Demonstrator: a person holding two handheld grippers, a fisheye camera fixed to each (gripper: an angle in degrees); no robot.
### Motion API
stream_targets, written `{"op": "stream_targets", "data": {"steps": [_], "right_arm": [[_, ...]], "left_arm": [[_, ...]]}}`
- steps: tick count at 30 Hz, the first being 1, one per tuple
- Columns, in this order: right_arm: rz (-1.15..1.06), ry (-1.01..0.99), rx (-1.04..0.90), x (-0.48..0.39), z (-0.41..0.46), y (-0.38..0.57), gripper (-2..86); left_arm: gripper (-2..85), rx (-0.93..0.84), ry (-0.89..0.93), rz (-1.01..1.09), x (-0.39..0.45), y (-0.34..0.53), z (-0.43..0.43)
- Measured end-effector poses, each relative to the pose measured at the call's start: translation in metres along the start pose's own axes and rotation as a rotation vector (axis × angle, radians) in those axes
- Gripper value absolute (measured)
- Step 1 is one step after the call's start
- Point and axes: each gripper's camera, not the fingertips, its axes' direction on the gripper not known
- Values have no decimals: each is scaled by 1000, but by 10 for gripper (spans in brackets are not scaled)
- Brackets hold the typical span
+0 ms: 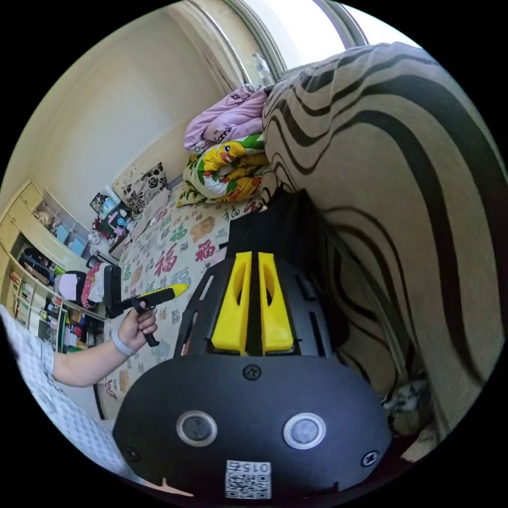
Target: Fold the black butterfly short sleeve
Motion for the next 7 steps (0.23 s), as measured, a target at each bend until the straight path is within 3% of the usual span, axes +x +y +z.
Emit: {"op": "stream_targets", "data": {"steps": [4,7], "right_arm": [[18,-39,-92,-21,-1,99,41],[55,-5,-348,-37,30,165,62]], "left_arm": [[80,-153,36,-136,-31,87,13],[87,-307,42,-299,-51,145,31]]}}
